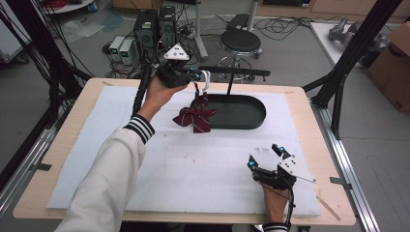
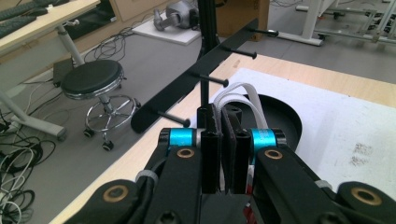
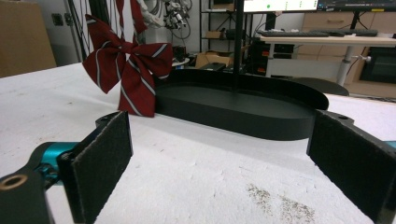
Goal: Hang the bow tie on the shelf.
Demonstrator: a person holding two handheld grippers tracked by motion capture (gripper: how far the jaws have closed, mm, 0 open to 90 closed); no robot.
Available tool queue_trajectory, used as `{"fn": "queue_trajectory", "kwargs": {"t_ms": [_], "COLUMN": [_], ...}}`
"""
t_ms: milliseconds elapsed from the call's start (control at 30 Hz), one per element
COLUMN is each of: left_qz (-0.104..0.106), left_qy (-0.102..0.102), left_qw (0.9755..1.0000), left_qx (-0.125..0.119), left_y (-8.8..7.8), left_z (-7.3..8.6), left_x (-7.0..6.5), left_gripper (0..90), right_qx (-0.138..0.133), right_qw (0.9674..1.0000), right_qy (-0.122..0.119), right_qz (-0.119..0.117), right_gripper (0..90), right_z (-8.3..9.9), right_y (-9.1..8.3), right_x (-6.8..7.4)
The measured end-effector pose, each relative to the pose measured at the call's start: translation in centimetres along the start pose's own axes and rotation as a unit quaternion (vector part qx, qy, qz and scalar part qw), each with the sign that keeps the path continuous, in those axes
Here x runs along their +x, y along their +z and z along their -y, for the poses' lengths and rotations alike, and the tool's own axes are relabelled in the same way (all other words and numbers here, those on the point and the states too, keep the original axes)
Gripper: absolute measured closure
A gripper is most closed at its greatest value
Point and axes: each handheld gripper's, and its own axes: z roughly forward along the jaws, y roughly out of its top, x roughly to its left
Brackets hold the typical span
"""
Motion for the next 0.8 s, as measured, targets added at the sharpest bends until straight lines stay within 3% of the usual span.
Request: {"fn": "queue_trajectory", "kwargs": {"t_ms": [467,800], "left_qz": [-0.002,-0.028], "left_qy": [0.021,0.012], "left_qw": [0.9998,0.9995], "left_qx": [-0.003,-0.013], "left_y": [1.6,2.2], "left_z": [-2.5,-3.0], "left_x": [-0.8,0.2], "left_gripper": [86.4,86.5], "right_qx": [-0.002,-0.002], "right_qw": [1.0000,1.0000], "right_qy": [-0.002,0.003], "right_qz": [0.001,0.000], "right_gripper": [5.8,5.8], "right_z": [0.0,0.0], "right_y": [0.0,0.0], "right_x": [0.0,0.0]}}
